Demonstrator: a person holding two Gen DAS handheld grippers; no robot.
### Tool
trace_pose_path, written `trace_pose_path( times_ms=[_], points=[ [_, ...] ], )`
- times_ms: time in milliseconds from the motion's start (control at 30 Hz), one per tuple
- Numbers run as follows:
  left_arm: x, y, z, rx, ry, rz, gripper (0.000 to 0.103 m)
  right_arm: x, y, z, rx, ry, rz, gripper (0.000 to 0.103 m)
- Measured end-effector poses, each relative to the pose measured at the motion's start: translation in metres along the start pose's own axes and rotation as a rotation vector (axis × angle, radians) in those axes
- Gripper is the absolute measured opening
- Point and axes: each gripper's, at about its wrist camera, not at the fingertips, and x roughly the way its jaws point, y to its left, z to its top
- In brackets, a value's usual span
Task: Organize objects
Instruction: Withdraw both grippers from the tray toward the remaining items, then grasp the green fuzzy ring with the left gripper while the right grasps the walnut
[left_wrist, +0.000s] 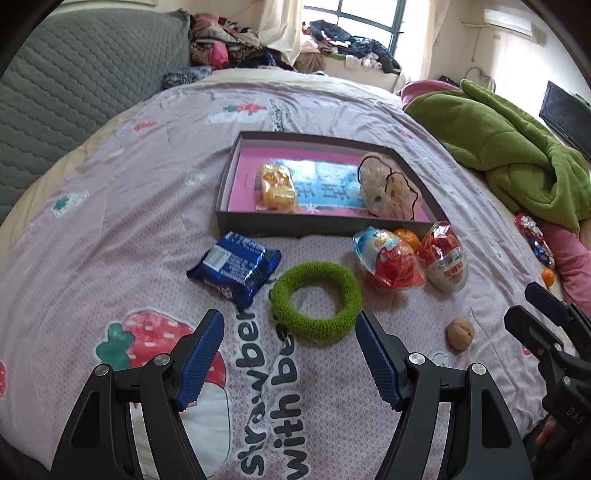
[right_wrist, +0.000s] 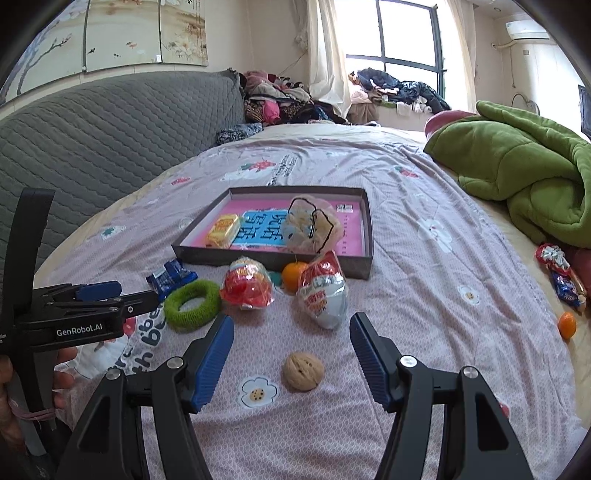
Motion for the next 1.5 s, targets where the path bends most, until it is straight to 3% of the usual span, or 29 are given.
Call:
trace_pose_path(
  times_ms=[867, 1200, 1500],
  points=[
    [0.034, 0.013, 0.004, -0.111, 0.124, -0.02, 0.075, 0.03, -0.002, -0.02, 0.005, 0.106, -0.012, 0.065],
    [0.056, 0.009, 0.013, -0.117, 0.144, 0.004, 0.075, 0.05, -0.004, -0.032, -0.014, 0.162, -0.028, 0.065],
    [0.08, 0.012, 0.013, -0.153, 0.18, 0.077, 0.075, 0.058, -0.008, -0.036, -0.012, 0.165, -0.044, 0.065]
  ],
)
